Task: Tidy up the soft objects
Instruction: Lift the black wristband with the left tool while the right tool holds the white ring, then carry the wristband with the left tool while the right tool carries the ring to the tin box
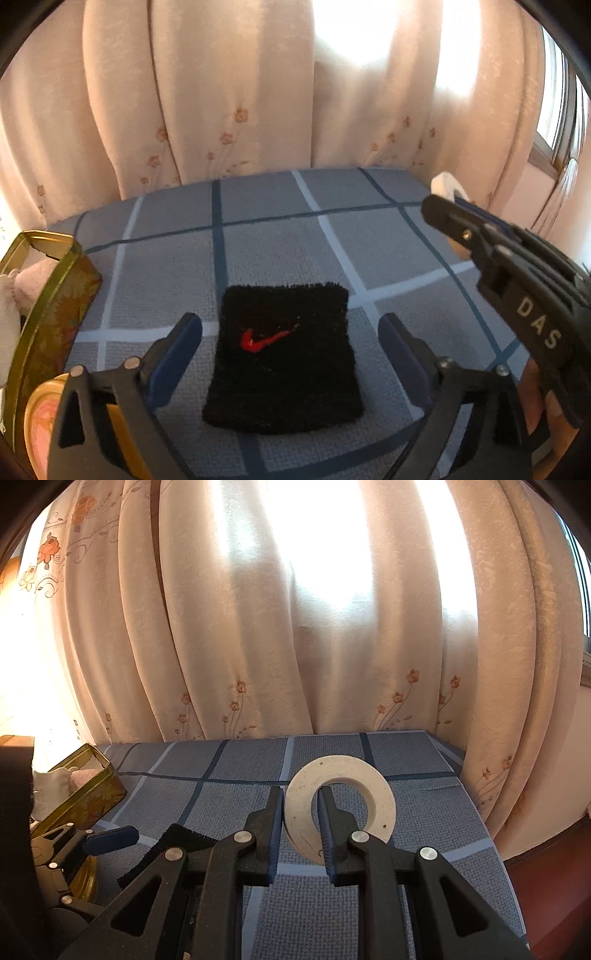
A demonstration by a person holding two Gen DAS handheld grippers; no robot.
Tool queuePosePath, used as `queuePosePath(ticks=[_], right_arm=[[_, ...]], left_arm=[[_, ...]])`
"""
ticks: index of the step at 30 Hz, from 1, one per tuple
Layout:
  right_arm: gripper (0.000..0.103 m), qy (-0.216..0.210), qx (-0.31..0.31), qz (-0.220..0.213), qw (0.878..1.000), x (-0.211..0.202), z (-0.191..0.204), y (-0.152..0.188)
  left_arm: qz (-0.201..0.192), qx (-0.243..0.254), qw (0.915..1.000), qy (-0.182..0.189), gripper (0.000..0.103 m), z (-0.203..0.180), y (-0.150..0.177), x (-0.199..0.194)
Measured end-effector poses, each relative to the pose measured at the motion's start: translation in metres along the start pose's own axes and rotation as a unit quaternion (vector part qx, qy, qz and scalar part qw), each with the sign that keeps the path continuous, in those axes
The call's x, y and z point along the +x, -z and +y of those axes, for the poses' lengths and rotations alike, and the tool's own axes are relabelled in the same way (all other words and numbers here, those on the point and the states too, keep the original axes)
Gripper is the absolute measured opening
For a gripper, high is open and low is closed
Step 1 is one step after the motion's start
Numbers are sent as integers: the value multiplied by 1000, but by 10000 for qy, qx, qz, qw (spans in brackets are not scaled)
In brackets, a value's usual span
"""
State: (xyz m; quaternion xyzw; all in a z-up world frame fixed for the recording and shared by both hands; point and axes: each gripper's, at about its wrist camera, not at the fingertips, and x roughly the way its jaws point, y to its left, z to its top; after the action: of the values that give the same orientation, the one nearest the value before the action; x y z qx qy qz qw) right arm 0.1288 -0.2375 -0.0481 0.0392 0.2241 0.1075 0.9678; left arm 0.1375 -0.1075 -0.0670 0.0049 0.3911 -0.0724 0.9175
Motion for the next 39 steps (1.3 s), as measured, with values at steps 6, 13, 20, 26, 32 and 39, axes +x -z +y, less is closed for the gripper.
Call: queuePosePath(ticks=[6, 13, 20, 26, 32, 39], right_arm=[[21, 0, -1, 0, 10000, 0, 0, 0], [21, 12, 11, -27, 10000, -1, 0, 0], [21, 33, 26, -90, 10000, -3, -1, 0], [21, 88, -78, -196, 9997, -7, 2, 1], [21, 34, -143, -97, 9998, -3, 6, 1], [21, -213, -285, -207, 9992, -4, 20, 2]], left_arm=[[361, 326, 9988, -1, 88, -14, 2, 17], [153, 499, 9986, -129, 27, -14, 4, 7], [-126, 478, 9988, -20, 17, -7, 2, -10], [-398, 348, 9986, 92, 17, 5, -6, -37], [-604, 163, 9980, 68, 17, 25, -15, -57], [-742, 52, 9972, 43, 17, 43, -16, -71]])
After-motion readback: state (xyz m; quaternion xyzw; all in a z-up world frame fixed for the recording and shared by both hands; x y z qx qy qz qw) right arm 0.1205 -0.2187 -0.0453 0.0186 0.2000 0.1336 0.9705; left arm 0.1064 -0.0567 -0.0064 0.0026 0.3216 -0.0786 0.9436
